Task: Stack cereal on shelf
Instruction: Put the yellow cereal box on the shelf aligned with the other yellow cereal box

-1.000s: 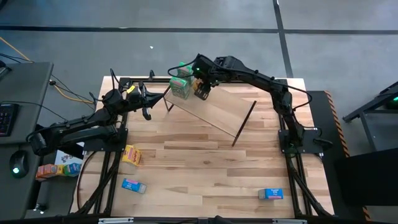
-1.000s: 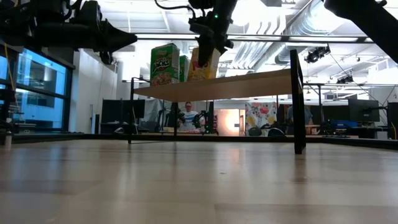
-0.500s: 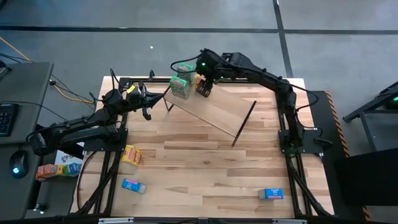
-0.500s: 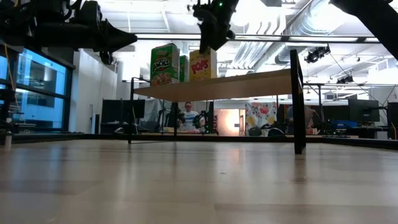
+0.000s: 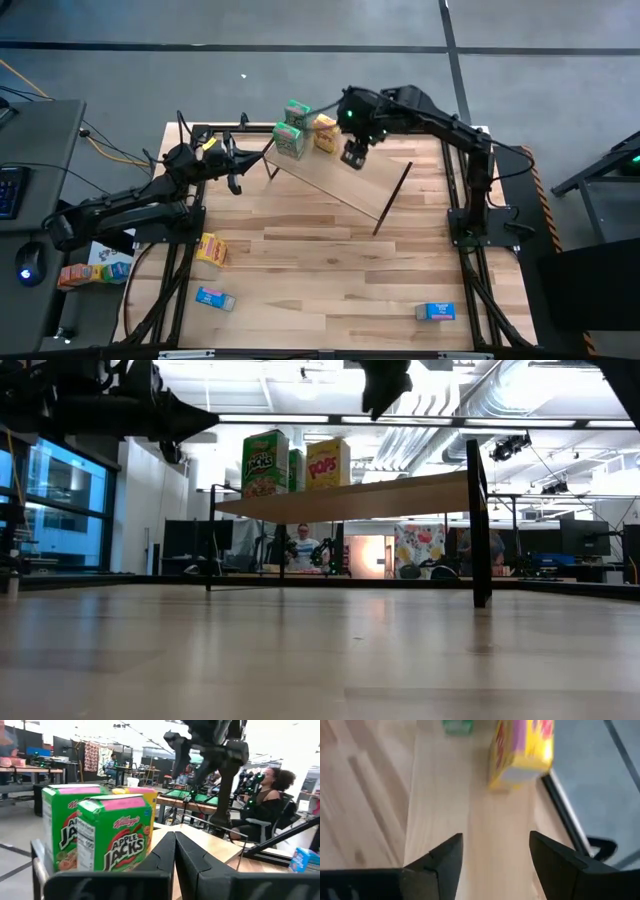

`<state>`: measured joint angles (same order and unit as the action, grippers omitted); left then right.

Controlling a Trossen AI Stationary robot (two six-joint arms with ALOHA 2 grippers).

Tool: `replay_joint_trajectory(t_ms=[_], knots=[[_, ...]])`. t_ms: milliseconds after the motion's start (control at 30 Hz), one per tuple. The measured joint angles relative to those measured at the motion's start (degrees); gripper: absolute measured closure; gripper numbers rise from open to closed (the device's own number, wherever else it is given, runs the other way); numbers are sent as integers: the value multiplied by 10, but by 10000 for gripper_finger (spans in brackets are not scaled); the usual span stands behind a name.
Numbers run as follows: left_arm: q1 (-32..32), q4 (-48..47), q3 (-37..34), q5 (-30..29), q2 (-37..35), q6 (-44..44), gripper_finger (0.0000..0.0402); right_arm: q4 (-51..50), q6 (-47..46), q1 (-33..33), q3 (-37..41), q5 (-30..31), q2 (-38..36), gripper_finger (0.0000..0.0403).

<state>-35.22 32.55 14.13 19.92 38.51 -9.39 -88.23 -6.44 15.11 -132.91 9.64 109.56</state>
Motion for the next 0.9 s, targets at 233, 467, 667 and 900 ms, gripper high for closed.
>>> replay_joint_trajectory(t_ms=[233,467,667,900], knots=[[0,-13,0,53,-36,-10,401,22,-43,-56,176,8,-81,194],[0,-33,0,53,-65,-17,402,193,-121,-109,455,15,-253,194],[0,-33,0,53,-66,-24,402,611,-70,-159,720,68,-414,194],[0,-32,0,51,-66,-9,402,1196,94,-161,971,21,-453,194]])
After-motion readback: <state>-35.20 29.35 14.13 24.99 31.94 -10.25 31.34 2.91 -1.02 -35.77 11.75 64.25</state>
